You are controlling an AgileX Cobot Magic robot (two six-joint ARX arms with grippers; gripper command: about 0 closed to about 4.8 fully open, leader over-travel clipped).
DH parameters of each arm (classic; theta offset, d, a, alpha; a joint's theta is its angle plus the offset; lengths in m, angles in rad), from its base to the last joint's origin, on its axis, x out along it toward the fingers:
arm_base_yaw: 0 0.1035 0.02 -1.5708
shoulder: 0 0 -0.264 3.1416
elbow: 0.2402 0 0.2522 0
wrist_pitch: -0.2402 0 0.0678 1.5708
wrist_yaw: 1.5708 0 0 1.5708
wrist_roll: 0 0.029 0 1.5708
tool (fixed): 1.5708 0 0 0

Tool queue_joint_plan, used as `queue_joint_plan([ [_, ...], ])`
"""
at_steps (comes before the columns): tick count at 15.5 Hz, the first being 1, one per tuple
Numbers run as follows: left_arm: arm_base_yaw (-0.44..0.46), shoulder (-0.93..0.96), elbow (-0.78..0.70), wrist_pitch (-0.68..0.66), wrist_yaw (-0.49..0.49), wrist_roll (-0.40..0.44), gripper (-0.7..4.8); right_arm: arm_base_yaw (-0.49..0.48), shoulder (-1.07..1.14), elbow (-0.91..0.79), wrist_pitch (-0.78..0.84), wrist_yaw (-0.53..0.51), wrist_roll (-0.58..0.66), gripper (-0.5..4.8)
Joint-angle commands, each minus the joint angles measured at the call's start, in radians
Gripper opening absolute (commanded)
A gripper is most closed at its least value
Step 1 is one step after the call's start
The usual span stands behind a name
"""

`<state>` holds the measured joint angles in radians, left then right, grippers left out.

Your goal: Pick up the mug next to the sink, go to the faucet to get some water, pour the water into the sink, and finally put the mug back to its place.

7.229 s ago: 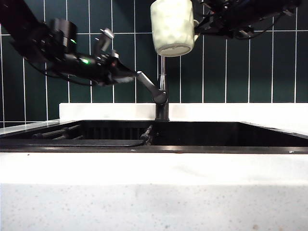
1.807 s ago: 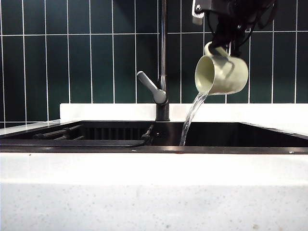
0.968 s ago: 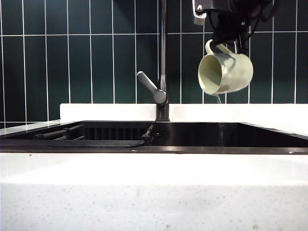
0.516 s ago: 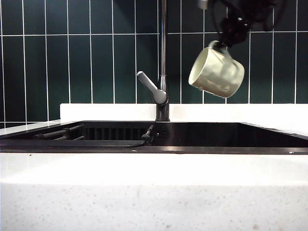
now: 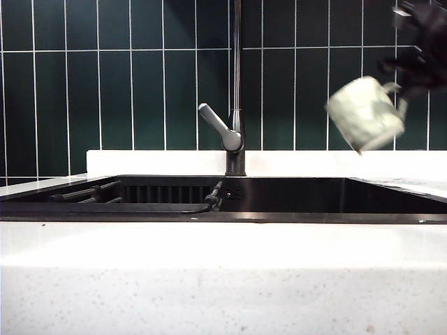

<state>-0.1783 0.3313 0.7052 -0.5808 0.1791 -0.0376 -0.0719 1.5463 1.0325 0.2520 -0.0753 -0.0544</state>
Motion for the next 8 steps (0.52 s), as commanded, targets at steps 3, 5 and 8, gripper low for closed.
queue_joint_plan([
  [3, 0.0, -0.001, 0.002, 0.01, 0.001, 0.003, -0.06, -0.047, -0.031, -0.244, 0.41, 0.057, 0.089, -0.01],
  [5, 0.0, -0.001, 0.002, 0.01, 0.001, 0.003, -0.06, -0.057, -0.03, -0.323, 0.504, 0.132, 0.106, -0.01],
  [8, 0.0, -0.001, 0.002, 0.009, 0.001, 0.003, -0.06, -0.08, -0.022, -0.351, 0.515, 0.172, 0.16, -0.01],
])
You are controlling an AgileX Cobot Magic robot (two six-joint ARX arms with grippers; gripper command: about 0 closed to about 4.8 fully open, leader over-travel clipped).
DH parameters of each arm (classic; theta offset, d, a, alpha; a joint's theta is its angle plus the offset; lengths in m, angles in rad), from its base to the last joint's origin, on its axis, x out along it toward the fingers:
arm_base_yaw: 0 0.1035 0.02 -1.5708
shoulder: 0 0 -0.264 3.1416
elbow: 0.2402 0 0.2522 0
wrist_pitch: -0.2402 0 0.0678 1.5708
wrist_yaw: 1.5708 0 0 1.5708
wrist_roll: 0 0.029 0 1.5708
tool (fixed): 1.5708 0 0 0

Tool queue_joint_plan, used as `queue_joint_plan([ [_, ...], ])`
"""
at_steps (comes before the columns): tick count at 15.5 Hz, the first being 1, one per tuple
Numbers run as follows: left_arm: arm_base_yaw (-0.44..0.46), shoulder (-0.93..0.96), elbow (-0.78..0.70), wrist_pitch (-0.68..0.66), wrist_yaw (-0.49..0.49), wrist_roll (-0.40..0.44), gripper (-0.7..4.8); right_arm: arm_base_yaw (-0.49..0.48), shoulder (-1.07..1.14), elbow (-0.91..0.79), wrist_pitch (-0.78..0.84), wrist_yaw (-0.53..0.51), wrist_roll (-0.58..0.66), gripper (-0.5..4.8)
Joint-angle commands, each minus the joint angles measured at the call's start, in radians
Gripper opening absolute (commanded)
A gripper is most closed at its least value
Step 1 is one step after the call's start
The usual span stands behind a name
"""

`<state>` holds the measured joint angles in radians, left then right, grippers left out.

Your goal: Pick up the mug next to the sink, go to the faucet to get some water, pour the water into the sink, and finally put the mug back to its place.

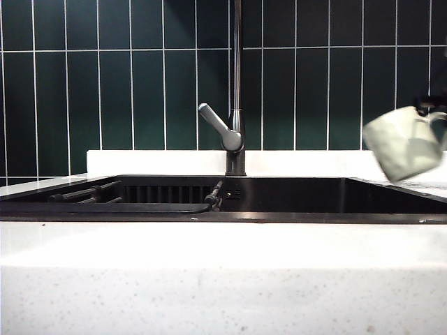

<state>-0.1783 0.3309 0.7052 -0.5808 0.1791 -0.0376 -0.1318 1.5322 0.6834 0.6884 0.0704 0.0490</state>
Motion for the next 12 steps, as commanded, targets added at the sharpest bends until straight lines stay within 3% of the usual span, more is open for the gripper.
queue_joint_plan([
  [1, 0.0, -0.001, 0.002, 0.009, 0.001, 0.003, -0.06, -0.024, -0.002, -0.003, 0.079, 0.019, 0.061, -0.01],
  [5, 0.0, -0.001, 0.002, 0.009, 0.001, 0.003, -0.06, -0.034, -0.002, -0.008, 0.039, -0.011, 0.064, 0.01],
  [7, 0.0, -0.001, 0.002, 0.009, 0.005, 0.003, -0.06, -0.034, -0.002, -0.008, -0.008, -0.024, 0.064, 0.54],
  [12, 0.0, -0.001, 0.002, -0.014, 0.027, 0.003, -0.06, -0.034, -0.024, -0.008, -0.116, -0.029, 0.087, 0.55],
])
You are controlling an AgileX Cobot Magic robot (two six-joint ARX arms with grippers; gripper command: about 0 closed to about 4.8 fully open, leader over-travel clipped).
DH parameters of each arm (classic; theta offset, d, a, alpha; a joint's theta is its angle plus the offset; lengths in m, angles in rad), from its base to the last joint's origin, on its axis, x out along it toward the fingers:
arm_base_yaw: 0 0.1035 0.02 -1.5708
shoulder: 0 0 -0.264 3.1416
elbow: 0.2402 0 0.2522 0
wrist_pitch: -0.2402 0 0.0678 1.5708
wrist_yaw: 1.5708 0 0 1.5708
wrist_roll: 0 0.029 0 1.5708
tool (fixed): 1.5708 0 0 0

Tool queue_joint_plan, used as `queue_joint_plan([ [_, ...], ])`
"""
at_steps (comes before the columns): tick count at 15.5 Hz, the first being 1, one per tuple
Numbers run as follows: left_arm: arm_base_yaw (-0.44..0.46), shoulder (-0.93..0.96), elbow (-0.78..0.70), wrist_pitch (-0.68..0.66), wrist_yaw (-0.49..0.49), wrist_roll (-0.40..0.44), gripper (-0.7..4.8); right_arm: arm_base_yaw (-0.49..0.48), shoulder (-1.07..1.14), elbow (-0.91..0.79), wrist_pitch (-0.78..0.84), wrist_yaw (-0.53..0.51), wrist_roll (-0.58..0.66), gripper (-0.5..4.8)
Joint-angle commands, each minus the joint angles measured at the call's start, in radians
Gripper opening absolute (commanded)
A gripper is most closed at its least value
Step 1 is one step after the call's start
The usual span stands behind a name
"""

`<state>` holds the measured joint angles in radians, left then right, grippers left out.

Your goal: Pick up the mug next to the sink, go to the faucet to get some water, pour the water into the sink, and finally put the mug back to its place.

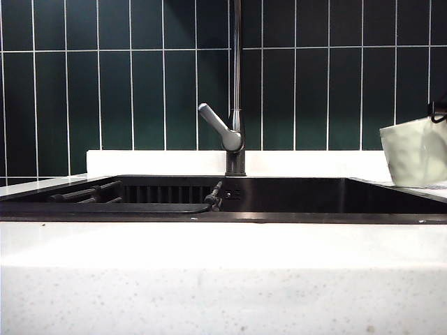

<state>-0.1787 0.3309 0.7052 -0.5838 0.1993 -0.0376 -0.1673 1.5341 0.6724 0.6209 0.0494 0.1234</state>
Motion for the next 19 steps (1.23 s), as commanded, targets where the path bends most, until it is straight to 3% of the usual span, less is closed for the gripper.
queue_joint_plan([
  [1, 0.001, -0.001, 0.002, -0.016, 0.006, 0.003, -0.06, 0.002, -0.038, 0.003, -0.075, -0.008, 0.013, 0.57],
  [9, 0.0, -0.001, 0.002, -0.021, 0.007, 0.004, -0.06, 0.002, -0.13, 0.003, -0.303, -0.008, 0.011, 0.68],
  [12, 0.0, -0.001, 0.002, -0.023, 0.007, 0.004, -0.06, 0.002, -0.141, 0.003, -0.386, -0.007, 0.012, 1.22],
  [17, 0.0, 0.001, 0.002, -0.097, 0.006, 0.0, -0.01, 0.002, -0.266, 0.003, -0.487, -0.008, 0.011, 1.15],
  [19, 0.0, 0.0, 0.002, -0.115, 0.006, -0.002, -0.02, 0.002, -0.334, 0.003, -0.525, -0.031, 0.011, 0.79],
])
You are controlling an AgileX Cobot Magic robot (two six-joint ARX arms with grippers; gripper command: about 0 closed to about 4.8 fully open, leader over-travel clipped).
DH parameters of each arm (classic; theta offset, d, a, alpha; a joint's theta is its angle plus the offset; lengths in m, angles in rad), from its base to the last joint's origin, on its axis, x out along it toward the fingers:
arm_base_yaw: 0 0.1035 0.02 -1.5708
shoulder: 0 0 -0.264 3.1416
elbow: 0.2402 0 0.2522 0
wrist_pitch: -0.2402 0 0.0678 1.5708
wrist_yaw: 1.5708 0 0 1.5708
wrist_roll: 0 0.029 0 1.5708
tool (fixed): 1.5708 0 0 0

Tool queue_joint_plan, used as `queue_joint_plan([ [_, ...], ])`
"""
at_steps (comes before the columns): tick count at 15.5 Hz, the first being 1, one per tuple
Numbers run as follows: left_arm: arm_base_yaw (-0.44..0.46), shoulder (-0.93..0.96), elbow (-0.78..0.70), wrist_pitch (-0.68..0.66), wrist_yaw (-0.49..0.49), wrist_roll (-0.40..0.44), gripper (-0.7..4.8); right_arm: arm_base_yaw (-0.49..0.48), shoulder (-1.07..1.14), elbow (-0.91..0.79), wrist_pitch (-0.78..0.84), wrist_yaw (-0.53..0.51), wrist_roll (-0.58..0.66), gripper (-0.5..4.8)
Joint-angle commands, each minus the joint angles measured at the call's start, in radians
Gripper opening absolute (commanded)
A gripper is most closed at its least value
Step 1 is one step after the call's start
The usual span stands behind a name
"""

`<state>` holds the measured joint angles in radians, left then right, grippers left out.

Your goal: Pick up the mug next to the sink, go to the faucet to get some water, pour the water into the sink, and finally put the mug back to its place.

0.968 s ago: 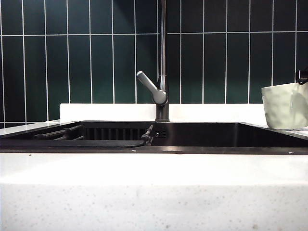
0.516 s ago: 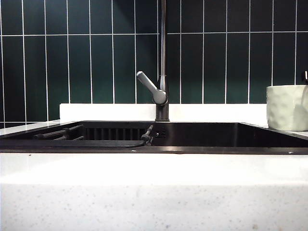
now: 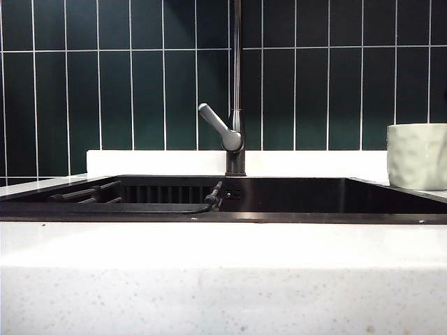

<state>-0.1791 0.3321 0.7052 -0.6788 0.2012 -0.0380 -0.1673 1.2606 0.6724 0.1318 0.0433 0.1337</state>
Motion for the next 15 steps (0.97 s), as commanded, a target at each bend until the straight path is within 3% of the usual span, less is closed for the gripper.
queue_joint_plan([
  [1, 0.001, -0.002, 0.002, -0.018, 0.005, -0.024, -0.03, 0.002, -0.117, 0.003, -0.074, -0.061, -0.002, 0.75],
  [9, -0.001, -0.075, 0.002, 0.0, 0.01, -0.023, -0.04, 0.008, -0.506, -0.001, -0.169, -0.098, -0.005, 0.75],
  [11, 0.0, -0.085, 0.0, 0.061, -0.073, 0.047, -0.04, 0.008, -0.573, -0.005, -0.182, -0.098, -0.039, 0.75],
  [15, 0.0, -0.084, -0.113, 0.288, -0.161, 0.048, -0.04, 0.034, -0.729, -0.071, -0.185, -0.117, -0.109, 0.75],
])
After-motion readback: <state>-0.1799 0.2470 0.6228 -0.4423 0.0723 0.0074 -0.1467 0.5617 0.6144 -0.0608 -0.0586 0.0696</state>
